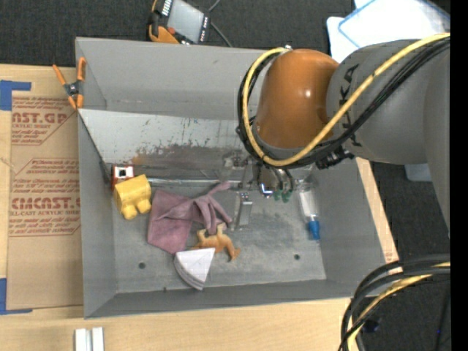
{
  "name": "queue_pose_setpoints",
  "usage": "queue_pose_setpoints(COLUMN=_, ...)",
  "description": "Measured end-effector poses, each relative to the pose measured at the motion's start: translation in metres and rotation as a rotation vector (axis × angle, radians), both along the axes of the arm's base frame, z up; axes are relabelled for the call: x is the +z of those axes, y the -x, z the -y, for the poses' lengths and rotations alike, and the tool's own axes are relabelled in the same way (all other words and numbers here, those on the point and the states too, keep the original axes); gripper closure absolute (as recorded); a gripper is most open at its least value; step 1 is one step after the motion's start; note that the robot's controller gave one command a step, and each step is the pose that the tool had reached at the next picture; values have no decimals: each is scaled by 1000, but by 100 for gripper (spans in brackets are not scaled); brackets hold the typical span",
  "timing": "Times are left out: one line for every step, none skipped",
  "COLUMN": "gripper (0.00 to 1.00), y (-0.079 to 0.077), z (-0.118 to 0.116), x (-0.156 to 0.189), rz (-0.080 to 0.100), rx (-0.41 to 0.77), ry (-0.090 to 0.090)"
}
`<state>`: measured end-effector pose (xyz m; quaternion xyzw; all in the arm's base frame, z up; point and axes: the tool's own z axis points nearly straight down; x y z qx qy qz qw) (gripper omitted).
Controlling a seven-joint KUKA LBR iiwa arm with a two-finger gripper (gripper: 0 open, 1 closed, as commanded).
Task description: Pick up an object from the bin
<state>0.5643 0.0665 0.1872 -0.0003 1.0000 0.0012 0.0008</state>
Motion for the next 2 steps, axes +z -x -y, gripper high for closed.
queue_pose_setpoints(gripper=0, y=0, z=0, x=0, rz=0, rx=0, ry=0)
queue_pose_setpoints(gripper=0, y=5, z=-36, x=-79, rz=-4, rx=-15, ry=-2)
